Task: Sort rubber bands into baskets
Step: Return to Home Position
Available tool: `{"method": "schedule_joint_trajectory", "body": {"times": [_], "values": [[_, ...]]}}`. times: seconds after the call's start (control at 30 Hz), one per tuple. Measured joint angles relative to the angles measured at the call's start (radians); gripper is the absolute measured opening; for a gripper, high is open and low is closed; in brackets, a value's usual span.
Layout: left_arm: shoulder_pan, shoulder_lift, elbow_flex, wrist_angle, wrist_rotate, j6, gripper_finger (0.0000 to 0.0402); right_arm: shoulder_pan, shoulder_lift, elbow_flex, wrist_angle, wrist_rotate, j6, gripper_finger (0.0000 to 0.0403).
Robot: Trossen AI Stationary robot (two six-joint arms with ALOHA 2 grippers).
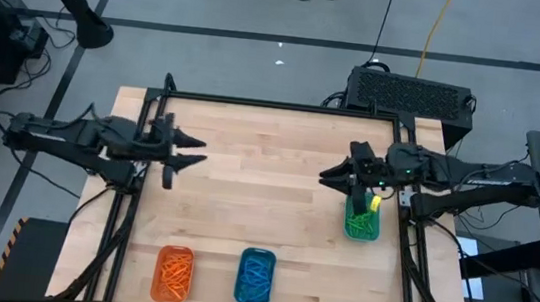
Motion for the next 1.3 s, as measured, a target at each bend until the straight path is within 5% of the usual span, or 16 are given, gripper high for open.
{"method": "schedule_joint_trajectory", "body": {"times": [0.4, 0.8, 1.07, 1.3], "values": [[0.0, -0.37, -0.285, 0.013, -0.04, -0.133, 0.0176, 0.0, -0.181, -0.011, -0.265, 0.137, -0.044, 0.0084], [0.0, -0.574, -0.587, 0.228, -0.111, -0.184, 0.0176, -0.016, -0.473, -0.402, -0.024, 0.132, 0.086, 0.0084], [0.0, -0.588, -0.755, 0.367, -0.1, -0.311, 0.0176, -0.021, -0.629, -0.7, 0.204, 0.107, 0.209, 0.0084], [0.0, -0.588, -0.805, 0.448, -0.096, -0.315, 0.0176, -0.021, -0.729, -0.827, 0.229, 0.108, 0.216, 0.0084]]}}
